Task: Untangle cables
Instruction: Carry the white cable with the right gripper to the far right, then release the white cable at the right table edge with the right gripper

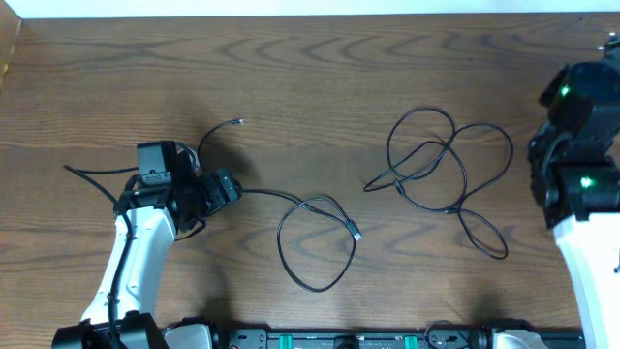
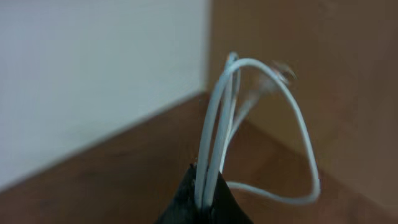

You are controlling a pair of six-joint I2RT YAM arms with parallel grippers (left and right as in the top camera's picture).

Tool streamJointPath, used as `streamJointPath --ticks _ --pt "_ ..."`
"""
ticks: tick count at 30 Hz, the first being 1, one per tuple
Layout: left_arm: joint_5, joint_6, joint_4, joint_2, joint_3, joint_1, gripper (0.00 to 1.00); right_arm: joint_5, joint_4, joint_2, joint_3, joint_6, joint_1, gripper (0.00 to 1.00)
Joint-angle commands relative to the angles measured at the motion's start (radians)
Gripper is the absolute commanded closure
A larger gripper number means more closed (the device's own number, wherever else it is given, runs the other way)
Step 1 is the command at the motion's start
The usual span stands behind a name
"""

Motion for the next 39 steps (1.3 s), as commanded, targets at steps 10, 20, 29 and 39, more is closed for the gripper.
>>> streamJointPath --ticks 10,20,29,39 --pt "-0.01 0.002 -0.002 0.005 -0.007 0.002 0.04 0.039 -0.171 0.201 0.008 0.011 -0.329 0.99" --pt "-0.01 0.002 -0.002 0.005 -0.007 0.002 0.04 -0.277 -0.324 0.351 0.008 0.149 -0.48 0.99" --pt "-0.01 0.002 -0.002 0.005 -0.007 0.002 0.04 -0.385 -0.357 0.449 0.008 0.149 -0.504 0.36" --pt "-0.01 0.002 -0.002 0.005 -0.007 0.002 0.04 -0.421 -0.374 0.45 0.008 0.148 -0.504 0.01"
